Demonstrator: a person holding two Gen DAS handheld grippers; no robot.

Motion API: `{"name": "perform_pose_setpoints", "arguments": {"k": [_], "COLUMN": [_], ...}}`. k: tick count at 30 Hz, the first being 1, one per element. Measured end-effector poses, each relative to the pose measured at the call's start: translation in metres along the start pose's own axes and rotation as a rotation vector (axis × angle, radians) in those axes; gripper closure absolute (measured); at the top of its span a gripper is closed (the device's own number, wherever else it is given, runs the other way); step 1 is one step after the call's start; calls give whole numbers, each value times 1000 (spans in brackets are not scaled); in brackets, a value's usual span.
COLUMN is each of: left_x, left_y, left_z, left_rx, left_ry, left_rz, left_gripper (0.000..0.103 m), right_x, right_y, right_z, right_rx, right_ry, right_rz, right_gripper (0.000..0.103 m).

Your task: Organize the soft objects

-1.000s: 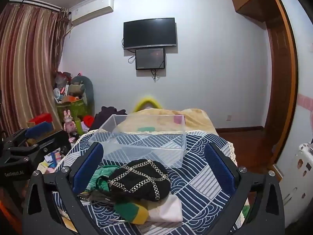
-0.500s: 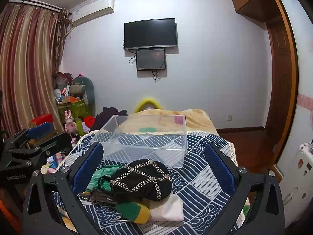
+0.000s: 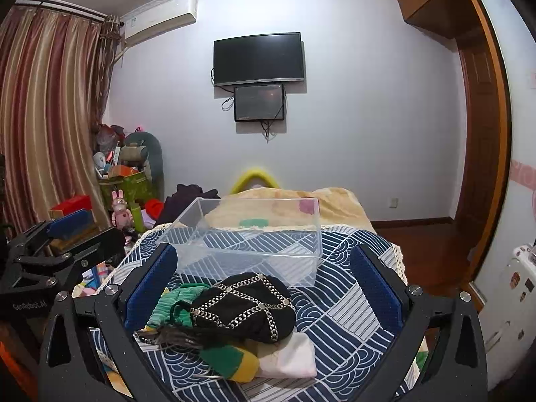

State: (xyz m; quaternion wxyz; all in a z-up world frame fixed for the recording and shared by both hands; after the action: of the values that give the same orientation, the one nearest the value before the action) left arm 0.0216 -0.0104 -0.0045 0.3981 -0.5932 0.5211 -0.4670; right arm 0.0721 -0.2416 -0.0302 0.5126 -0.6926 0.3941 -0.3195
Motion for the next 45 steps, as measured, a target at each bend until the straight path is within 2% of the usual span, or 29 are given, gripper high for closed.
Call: {"name": "perform_pose_setpoints", "arguments": {"k": [45], "left_x": [0], "left_y": [-2], "left_z": [-4], "left_rx": [8], "left_ry": [-2], "left_rz": [-2], "left_gripper": [0], "right_x": [-5], "right_y": [-6], "right_z": [-7], "right_rx": [10], "right_ry": [-2], "right_rz": [3], "right_gripper": [0]}}
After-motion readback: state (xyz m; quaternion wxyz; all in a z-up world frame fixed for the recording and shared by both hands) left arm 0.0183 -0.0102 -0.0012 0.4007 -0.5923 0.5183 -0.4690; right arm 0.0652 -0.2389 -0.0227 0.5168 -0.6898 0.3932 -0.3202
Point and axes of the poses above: each gripper's, at about its wrist camera, not at the fingertips, and z roughly the way its jaws point, x to its right, y to its underside, the point moved 3 cm from there along z, roughly the way its jaws point, and after that the axes turned 4 degrees about -z, right-handed, at the moved point
